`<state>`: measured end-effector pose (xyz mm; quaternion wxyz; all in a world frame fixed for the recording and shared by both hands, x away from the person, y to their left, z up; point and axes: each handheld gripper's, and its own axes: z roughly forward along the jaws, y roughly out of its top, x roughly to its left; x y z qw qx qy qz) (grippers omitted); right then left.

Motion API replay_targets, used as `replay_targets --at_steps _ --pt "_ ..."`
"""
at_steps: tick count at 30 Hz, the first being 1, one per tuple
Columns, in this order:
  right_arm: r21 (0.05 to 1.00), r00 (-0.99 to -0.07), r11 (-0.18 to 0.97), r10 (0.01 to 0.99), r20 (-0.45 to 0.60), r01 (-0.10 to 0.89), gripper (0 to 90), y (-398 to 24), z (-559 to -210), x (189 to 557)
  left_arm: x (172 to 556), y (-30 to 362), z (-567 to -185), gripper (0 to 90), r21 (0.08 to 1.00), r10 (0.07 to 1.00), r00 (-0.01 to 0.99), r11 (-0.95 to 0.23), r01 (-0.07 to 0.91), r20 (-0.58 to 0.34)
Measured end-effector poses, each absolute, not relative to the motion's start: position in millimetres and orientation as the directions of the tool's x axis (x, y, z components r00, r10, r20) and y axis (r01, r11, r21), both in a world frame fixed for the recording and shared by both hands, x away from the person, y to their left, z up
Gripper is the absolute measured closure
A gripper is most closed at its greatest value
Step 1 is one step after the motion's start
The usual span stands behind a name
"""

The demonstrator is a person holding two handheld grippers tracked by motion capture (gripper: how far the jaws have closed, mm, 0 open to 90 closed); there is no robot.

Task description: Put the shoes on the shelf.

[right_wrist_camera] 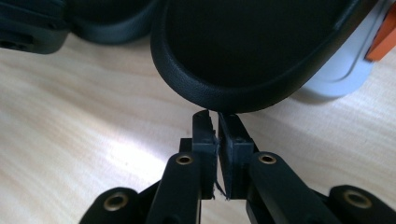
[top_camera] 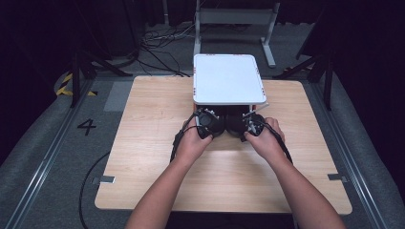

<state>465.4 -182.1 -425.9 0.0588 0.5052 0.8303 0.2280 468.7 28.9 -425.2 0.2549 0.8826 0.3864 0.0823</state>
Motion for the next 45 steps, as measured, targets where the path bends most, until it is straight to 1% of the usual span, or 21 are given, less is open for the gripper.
replay_targets --at_steps 3,6,11,13,17,19,21,22,24,26,30,32,34,35,36,37,39,40,41,42,45 --pt "0.45 -0.475 0.377 0.871 0.124 0.81 86.4 -181 -427 470 468 29 -424 73.6 0.513 0.723 0.688 -0.567 0.644 -0.064" --pt "0.446 -0.48 0.392 0.871 0.101 0.805 83.7 -179 -430 470 457 28 -425 71.8 0.483 0.699 0.708 -0.588 0.649 -0.099" --pt "0.457 -0.493 0.393 0.861 0.121 0.798 80.9 -183 -427 463 449 30 -429 67.9 0.469 0.684 0.721 -0.604 0.644 -0.11" --pt "0.467 -0.497 0.388 0.858 0.131 0.794 79.2 -187 -422 455 447 28 -437 68.0 0.437 0.675 0.725 -0.616 0.655 -0.135" --pt "0.508 -0.504 0.365 0.848 0.164 0.78 78.2 -196 -411 443 450 20 -446 69.3 0.419 0.669 0.727 -0.621 0.662 -0.156" --pt "0.53 -0.501 0.343 0.845 0.186 0.776 77.8 -201 -406 438 454 18 -449 70.5 0.421 0.669 0.73 -0.628 0.655 -0.138" --pt "0.543 -0.498 0.327 0.844 0.2 0.774 77.5 -207 -402 434 460 18 -450 73.0 0.437 0.691 0.718 -0.621 0.65 -0.085" --pt "0.551 -0.496 0.318 0.844 0.206 0.771 77.3 -211 -400 432 463 19 -450 74.7 0.456 0.703 0.709 -0.612 0.646 -0.061" --pt "0.563 -0.492 0.305 0.844 0.213 0.768 77.2 -217 -398 429 468 21 -448 80.9 0.43 0.723 0.683 -0.588 0.685 -0.1" --pt "0.568 -0.481 0.289 0.848 0.222 0.771 77.2 -223 -397 427 470 20 -446 85.3 0.419 0.733 0.675 -0.588 0.692 -0.086" --pt "0.566 -0.461 0.266 0.856 0.233 0.78 77.1 -234 -401 426 467 20 -442 85.1 0.437 0.739 0.669 -0.578 0.689 -0.077" --pt "0.563 -0.454 0.261 0.859 0.234 0.784 77.0 -238 -402 426 466 20 -441 80.2 0.438 0.737 0.667 -0.568 0.697 -0.105" --pt "0.563 -0.449 0.258 0.863 0.231 0.785 76.4 -241 -402 425 463 21 -441 68.0 0.436 0.725 0.677 -0.571 0.696 -0.13" --pt "0.566 -0.446 0.253 0.865 0.232 0.785 76.0 -243 -401 424 460 21 -439 62.6 0.432 0.724 0.679 -0.577 0.693 -0.122" --pt "0.569 -0.446 0.252 0.865 0.229 0.783 75.2 -245 -400 424 460 21 -439 59.0 0.432 0.724 0.679 -0.577 0.693 -0.122" --pt "0.569 -0.446 0.252 0.865 0.229 0.783 75.2 -245 -400 424 456 22 -437 59.0 0.447 0.721 0.685 -0.581 0.68 -0.106" --pt "0.573 -0.441 0.25 0.869 0.222 0.78 73.1 -249 -398 424 448 28 -430 51.7 0.458 0.718 0.687 -0.577 0.676 -0.111" --pt "0.577 -0.438 0.246 0.872 0.219 0.779 72.1 -252 -398 424 440 35 -422 49.7 0.481 0.716 0.69 -0.57 0.666 -0.105" --pt "0.586 -0.432 0.24 0.877 0.212 0.774 69.4 -258 -398 424 435 40 -419 43.2 0.495 0.715 0.693 -0.572 0.653 -0.088" --pt "0.586 -0.432 0.24 0.877 0.212 0.774 69.4 -258 -398 424 435 40 -419 40.0 0.495 0.715 0.693 -0.572 0.653 -0.088" --pt "0.619 -0.448 0.253 0.875 0.181 0.744 63.1 -268 -397 424 423 57 -408 37.1 0.531 0.71 0.701 -0.567 0.63 -0.074"
